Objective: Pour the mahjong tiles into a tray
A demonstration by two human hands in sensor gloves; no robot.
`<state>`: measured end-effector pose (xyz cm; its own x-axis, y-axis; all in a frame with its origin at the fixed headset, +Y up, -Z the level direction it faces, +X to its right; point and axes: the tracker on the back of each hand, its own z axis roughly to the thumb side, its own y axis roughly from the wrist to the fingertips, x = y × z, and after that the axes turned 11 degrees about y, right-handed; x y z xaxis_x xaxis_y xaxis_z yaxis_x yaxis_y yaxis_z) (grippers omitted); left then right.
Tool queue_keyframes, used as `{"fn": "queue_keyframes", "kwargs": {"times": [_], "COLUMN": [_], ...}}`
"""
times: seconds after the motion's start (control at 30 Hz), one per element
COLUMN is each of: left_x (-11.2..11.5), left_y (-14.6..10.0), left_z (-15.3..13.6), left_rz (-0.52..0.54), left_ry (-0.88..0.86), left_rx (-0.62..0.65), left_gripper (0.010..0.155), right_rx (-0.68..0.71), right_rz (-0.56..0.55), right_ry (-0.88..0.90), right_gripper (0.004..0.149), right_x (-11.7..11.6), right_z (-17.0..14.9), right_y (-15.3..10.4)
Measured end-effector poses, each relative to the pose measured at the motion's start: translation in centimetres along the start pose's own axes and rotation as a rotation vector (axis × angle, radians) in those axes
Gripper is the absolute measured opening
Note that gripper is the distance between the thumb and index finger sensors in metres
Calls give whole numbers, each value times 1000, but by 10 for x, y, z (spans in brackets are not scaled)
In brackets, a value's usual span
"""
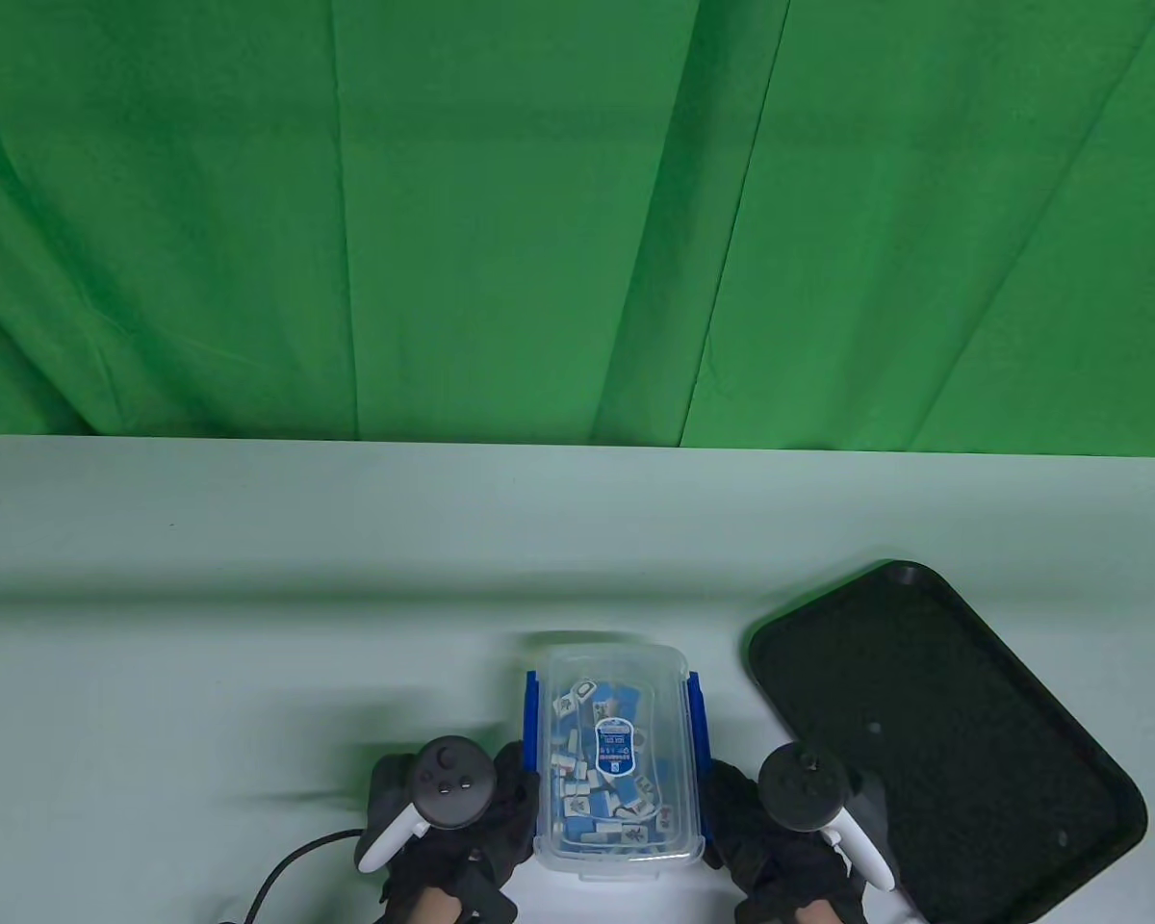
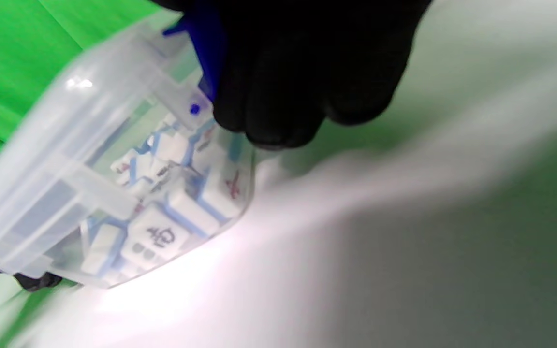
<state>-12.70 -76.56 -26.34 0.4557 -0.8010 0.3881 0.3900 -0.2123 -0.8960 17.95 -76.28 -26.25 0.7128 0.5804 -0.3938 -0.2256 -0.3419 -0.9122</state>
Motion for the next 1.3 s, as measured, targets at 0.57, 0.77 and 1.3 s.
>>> {"fn": "queue_keyframes", "kwargs": {"times": [0.57, 0.77, 1.3], "left_x": [-3, -5, -4], "left_y": [-2, -3, -6], "left_z": [-8, -11, -1], "left_rz": [-36, -44, 27], "left_ry": [-63, -26, 136], "left_rx": [-52, -94, -157], "left_gripper": [59, 58, 62], "right_rx": [-65, -91, -30], "right_rz": [-50, -37, -248], "right_ry": [-143, -193, -391], "right_gripper": [59, 59, 62], "right_x": [4, 0, -4], "right_z": [0, 0, 10], "right_y": [-2, -1, -11]}}
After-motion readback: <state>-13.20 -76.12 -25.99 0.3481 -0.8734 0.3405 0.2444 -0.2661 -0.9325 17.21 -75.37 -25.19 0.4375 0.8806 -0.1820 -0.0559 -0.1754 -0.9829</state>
